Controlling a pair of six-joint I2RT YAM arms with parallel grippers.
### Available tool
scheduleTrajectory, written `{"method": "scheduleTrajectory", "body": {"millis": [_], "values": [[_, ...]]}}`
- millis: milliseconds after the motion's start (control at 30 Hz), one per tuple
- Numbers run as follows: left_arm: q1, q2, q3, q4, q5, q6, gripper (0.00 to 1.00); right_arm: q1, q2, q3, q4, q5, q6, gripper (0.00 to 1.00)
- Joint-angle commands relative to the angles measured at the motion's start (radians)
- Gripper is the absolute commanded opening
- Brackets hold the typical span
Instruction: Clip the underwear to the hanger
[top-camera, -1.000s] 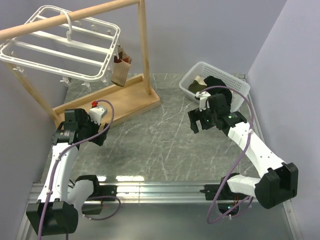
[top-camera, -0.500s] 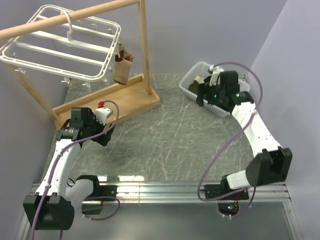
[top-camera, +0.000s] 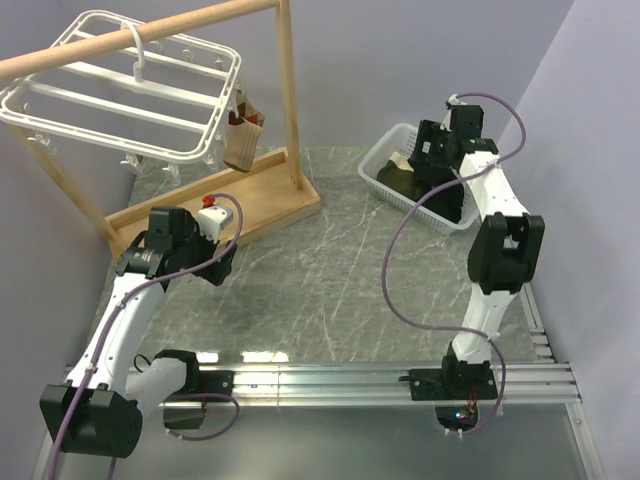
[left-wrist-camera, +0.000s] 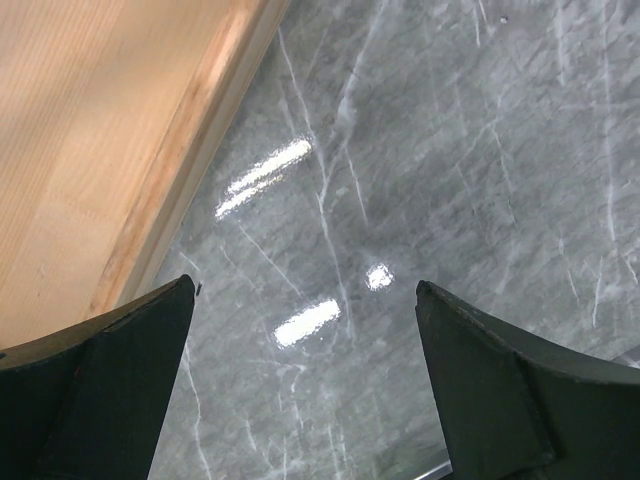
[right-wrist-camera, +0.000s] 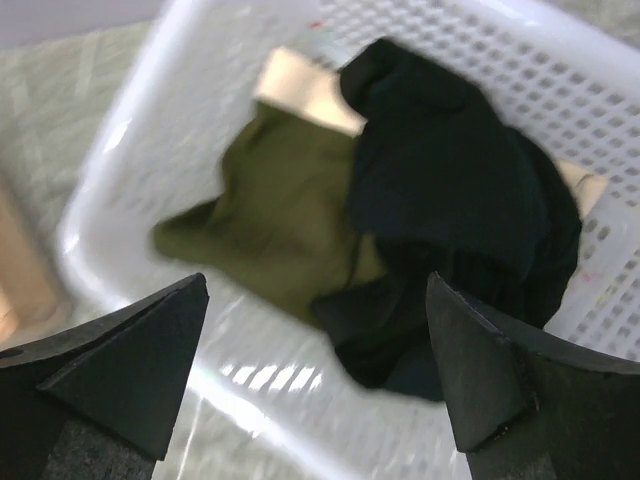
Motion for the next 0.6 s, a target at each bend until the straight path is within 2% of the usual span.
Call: {"method": "scheduleTrajectory", "body": {"millis": [0,167,433,467,567], "values": [[-0.008,-0.012,0.043,0.014,0.017,-0.026,0.99,-0.042,0.080,0.095,0.050,0.064,0.067,0.96],[-0.011,-0.016,0.029,0.014,0.011,-0.031,0.99,-0.083,0.205,0.171,0.050,0.112,0.082,0.95],[-0.014,-0.007,0.026,0.011,-0.004,-0.024,0.99,-0.121,0.305,0.215,0.057,0.179,0.085,0.93],[-0.014,-0.006,0.025,0.014,-0.007,-0.021,0.99,-0.123,0.324,0.223,0.051,0.178,0.084,0.92],[-0.014,-0.003,0.026,0.017,-0.022,-0.018,0.99,-0.126,0.348,0.247,0.029,0.146,0.088,0.79]]}}
